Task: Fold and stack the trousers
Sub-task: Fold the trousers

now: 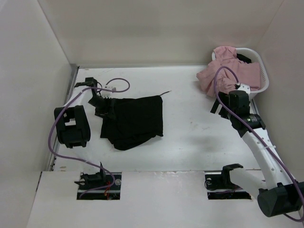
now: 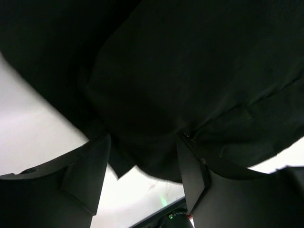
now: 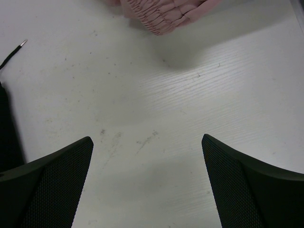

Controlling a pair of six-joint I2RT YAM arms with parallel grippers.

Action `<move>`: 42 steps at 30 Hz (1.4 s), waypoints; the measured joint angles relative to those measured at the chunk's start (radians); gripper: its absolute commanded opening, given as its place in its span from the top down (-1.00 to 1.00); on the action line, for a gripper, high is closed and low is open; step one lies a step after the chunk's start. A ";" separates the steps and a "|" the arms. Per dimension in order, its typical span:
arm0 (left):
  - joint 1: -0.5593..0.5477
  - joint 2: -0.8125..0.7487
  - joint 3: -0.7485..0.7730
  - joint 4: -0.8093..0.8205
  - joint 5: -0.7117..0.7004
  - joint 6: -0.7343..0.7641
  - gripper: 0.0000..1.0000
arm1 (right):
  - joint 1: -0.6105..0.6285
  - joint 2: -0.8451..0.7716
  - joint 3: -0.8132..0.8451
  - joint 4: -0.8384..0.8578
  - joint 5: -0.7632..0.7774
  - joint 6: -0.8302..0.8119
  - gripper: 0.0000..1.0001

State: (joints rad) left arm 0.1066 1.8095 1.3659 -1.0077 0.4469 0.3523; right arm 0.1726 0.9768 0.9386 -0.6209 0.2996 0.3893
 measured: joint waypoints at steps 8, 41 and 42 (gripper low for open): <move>-0.029 0.126 0.000 -0.004 -0.025 -0.026 0.87 | 0.000 -0.021 0.000 0.000 0.009 0.007 -1.00; -0.181 0.139 0.358 0.201 -0.245 0.010 -0.24 | -0.005 0.032 0.000 0.030 0.000 -0.018 -1.00; -0.167 0.121 0.358 0.217 -0.245 -0.001 -0.29 | -0.007 0.031 0.000 0.030 0.000 -0.022 -1.00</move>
State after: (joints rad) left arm -0.0605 1.9301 1.7237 -0.7902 0.2020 0.3511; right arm 0.1654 1.0080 0.9386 -0.5911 0.3000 0.3672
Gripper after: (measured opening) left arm 0.610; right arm 0.999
